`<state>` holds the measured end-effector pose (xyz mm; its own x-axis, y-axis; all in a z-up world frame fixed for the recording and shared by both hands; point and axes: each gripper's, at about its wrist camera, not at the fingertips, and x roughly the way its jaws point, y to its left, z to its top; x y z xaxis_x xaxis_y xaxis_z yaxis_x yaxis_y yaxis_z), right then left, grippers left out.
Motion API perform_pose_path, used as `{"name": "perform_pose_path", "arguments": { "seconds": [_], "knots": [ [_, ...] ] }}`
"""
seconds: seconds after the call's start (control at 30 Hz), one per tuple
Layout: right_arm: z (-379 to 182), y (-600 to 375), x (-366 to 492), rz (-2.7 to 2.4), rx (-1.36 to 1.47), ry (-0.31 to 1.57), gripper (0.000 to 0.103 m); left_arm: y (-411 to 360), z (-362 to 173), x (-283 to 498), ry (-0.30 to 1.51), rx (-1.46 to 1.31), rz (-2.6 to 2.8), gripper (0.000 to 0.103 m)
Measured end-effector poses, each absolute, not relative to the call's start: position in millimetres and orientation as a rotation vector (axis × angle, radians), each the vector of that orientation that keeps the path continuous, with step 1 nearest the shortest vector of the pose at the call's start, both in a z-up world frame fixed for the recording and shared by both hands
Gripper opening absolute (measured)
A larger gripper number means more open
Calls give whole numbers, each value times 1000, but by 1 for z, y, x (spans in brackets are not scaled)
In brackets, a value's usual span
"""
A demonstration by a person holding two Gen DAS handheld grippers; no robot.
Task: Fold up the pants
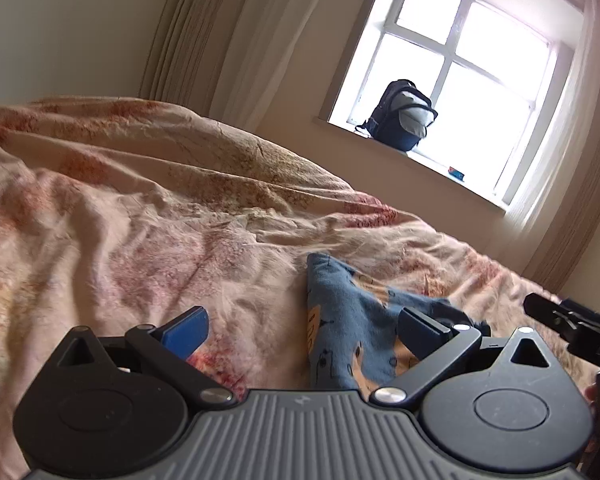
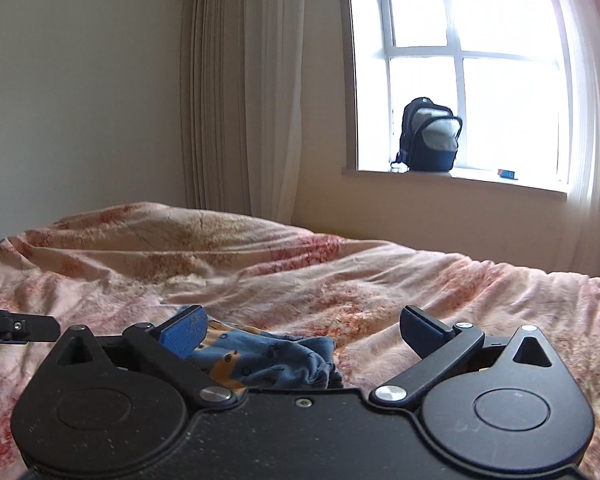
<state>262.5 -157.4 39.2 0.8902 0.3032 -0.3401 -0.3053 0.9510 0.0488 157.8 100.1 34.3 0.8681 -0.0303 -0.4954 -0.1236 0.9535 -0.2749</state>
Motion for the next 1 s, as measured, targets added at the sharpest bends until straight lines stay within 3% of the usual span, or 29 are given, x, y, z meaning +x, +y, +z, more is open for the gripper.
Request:
{"name": "perform_pose_path", "arguments": {
  "seconds": [0.53, 1.0],
  "knots": [
    [59, -161, 159, 339, -32, 285, 102, 74, 58, 72, 491, -162, 91, 103],
    [46, -161, 114, 281, -24, 292, 102, 60, 43, 44, 483, -63, 79, 103]
  ]
}}
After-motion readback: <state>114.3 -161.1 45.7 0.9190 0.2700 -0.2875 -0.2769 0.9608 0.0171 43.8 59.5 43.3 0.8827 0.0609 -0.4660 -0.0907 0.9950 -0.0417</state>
